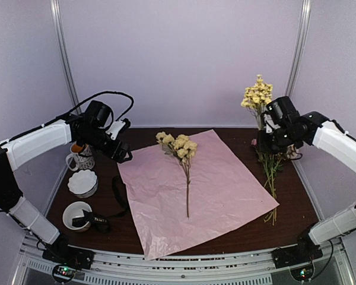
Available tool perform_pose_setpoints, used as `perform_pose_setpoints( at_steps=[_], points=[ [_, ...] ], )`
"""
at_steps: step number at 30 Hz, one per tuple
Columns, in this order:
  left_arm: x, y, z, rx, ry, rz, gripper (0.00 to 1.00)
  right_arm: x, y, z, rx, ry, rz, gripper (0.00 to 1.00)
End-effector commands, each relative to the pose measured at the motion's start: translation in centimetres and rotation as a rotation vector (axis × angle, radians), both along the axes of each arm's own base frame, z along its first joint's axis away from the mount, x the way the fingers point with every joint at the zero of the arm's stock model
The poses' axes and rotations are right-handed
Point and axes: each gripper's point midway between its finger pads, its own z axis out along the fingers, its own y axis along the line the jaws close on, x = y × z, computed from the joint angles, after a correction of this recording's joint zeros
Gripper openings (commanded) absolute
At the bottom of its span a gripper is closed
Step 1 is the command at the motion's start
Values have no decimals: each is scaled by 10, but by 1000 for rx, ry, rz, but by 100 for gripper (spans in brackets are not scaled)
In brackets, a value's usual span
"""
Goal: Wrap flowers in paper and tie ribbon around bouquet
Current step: Pick up the fake flower from the center of the board, then place the fake flower on the flattened wrapping paper.
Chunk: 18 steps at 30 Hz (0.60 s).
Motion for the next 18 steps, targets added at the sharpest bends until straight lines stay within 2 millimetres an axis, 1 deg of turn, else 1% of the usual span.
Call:
perform_pose_setpoints(
  at_steps=[1,2,3,4,5,7,9,10,11,12,14,15,16,18],
  points=[
    [2,-3,4,3,-19,-14,88,-2,191,33,810,-149,221,0],
    [2,-2,3,8,-16,-13,88,-5,214,20,884,-94,216,0],
    [2,-1,2,11,-14,-10,88,-7,232,4,908,-36,219,0],
    [2,-1,2,11,-15,-10,88,-8,248,-14,888,18,223,0],
    [2,-1,2,9,-15,-12,88,-9,263,-28,857,60,238,0],
    [1,-2,4,4,-16,-14,88,-14,289,-51,769,122,286,0],
    [1,-2,4,3,-16,-16,88,-19,310,-66,736,176,326,0],
    [1,-2,4,5,-15,-15,88,-20,316,-77,736,202,324,0],
    [0,-1,5,8,-16,-15,88,-20,317,-85,743,215,309,0],
    [0,-1,5,8,-18,-15,88,-19,317,-89,752,212,303,0],
    [0,-2,5,7,-18,-18,88,-17,320,-89,761,208,310,0],
    [0,-2,5,5,-18,-17,88,-17,320,-88,749,211,317,3],
    [0,-2,6,4,-18,-20,88,-17,321,-88,734,215,333,9],
    [0,-3,6,3,-18,-20,88,-19,315,-92,675,232,337,22]
  ],
)
